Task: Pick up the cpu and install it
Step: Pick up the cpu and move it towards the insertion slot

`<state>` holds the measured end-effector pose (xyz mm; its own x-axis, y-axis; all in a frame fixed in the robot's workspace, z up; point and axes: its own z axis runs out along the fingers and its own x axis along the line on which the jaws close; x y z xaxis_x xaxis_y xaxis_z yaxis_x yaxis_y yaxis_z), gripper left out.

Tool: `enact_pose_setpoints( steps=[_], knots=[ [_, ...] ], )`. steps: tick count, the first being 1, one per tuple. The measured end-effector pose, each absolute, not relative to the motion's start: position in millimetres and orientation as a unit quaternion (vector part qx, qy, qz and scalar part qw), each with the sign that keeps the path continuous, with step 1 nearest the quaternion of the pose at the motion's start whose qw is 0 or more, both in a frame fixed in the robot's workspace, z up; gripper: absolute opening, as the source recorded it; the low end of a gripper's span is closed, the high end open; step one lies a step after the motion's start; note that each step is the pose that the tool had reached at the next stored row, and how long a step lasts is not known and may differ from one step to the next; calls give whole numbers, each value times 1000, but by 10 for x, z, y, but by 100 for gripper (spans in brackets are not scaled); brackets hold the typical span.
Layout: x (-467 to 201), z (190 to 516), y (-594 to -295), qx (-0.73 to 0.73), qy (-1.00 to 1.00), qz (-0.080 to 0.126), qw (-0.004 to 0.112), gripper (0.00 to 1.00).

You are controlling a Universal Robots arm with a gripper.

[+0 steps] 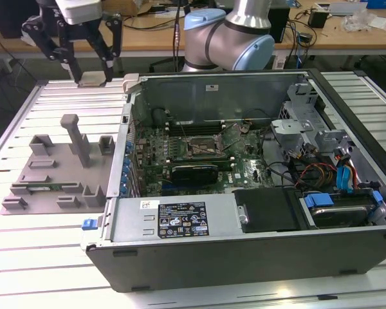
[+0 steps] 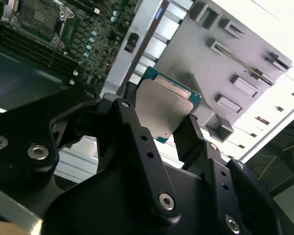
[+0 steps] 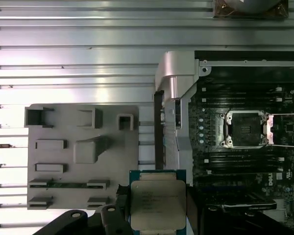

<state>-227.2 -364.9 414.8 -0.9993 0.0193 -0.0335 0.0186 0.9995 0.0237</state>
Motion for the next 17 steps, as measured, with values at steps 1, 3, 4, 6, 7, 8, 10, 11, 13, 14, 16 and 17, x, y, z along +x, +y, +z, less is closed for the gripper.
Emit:
enact_pose_setpoints(
  steps=[1,3,4,6,7,8,10,11,13,14,16,17],
  knots=[
    [-2236,4147,-3650,9,1000,12,17,55],
    [-2167,4148,-3650,9,1000,12,17,55],
    [-2138,4148,-3651,9,1000,12,17,55],
    [-2073,4148,-3651,9,1000,12,17,55],
    [-2043,4148,-3651,9,1000,12,17,55],
    [-1992,4147,-3652,9,1000,12,17,55],
    [-1899,4147,-3653,9,1000,12,17,55],
    [-1854,4148,-3654,9,1000,12,17,55],
    [-1791,4148,-3654,9,1000,12,17,55],
    [-1729,4148,-3655,9,1000,12,17,55],
    [-1627,4148,-3656,9,1000,12,17,55],
    [-1584,4148,-3658,9,1000,12,17,55]
  ],
)
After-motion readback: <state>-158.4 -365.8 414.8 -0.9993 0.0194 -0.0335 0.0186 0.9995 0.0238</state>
